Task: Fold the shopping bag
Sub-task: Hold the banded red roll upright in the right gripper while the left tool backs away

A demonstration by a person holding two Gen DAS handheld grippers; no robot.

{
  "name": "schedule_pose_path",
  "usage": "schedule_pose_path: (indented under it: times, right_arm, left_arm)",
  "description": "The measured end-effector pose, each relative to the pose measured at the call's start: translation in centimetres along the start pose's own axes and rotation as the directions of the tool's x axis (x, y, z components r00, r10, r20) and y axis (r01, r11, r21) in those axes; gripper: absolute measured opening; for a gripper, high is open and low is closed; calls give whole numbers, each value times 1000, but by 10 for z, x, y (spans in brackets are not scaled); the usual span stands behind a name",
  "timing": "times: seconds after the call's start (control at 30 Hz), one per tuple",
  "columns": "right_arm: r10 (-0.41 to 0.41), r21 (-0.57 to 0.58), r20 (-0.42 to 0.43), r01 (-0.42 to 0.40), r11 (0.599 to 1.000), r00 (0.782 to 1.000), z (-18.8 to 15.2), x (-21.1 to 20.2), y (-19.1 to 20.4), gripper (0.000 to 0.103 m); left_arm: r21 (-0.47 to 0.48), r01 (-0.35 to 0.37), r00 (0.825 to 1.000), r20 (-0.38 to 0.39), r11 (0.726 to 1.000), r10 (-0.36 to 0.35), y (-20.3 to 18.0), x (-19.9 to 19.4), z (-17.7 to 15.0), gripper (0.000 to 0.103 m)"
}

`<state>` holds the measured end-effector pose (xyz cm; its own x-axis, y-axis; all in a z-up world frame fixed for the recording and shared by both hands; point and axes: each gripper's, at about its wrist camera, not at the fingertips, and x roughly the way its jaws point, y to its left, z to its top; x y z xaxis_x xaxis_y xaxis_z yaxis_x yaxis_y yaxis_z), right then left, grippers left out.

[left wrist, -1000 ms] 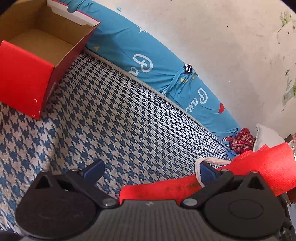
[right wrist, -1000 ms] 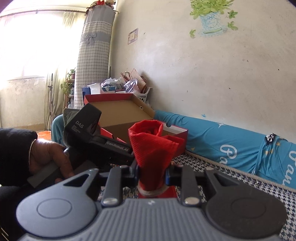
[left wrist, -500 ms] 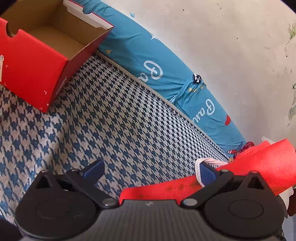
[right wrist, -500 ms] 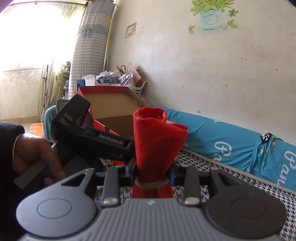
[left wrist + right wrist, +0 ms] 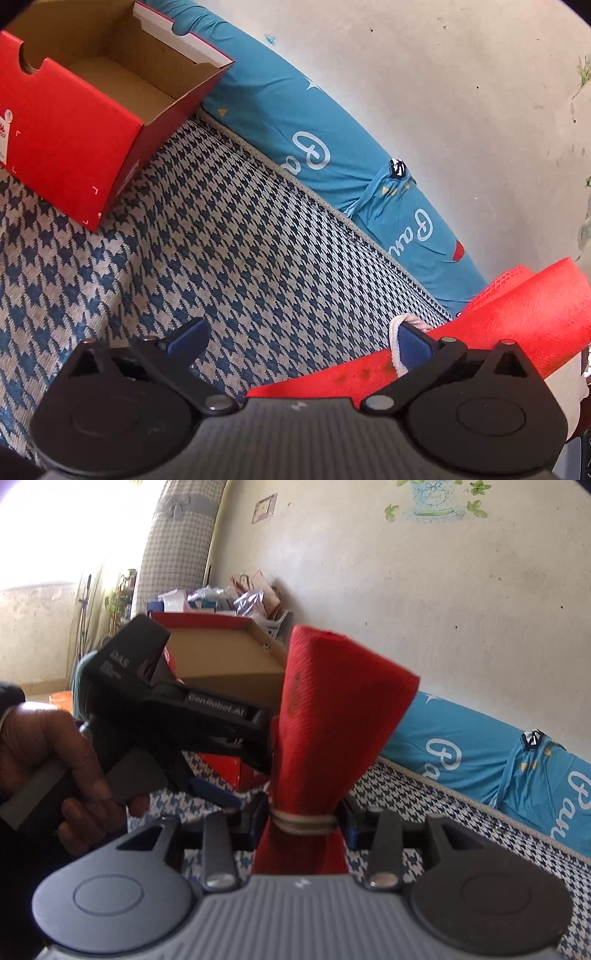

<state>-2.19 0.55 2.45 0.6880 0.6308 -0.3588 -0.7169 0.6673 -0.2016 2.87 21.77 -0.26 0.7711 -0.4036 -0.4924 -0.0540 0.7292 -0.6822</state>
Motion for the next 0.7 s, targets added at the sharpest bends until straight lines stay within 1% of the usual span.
schedule_pose_path:
  times: [0.17,0.27,0.33,0.43,0.5,0.6,0.7]
  right_arm:
    - [15,68,-4,-14,998,1000,-2,8,-3,38]
    - [10,62,-26,-8,998,1000,-4,15,1,38]
    - [16,90,-36,-13,996,999,-2,14,-2,40]
    - [8,98,-38,-4,995,999,1,6,-6,43]
    - [-2,100,-14,4,995,1000,3,-3,-8,45]
    - [-11,124,25,8,992,1000,6,-14,-13,47]
    - [-17,159,80,4,987,997,12,-19,-16,47]
  left_arm:
    - [-10,-12,1000,13,1000,12,3,1,1,103]
    - [-9,-15,1000,9,1000,15,3,3,1,103]
    - [5,-8,1000,2,1000,8,1,5,0,103]
    - [9,-15,1000,14,1000,15,0,5,-1,103]
    - [-12,-18,1000,18,1000,18,3,5,0,103]
    - [-9,-22,999,23,1000,22,3,6,-1,103]
    - [-6,-18,1000,20,1000,18,3,6,-1,103]
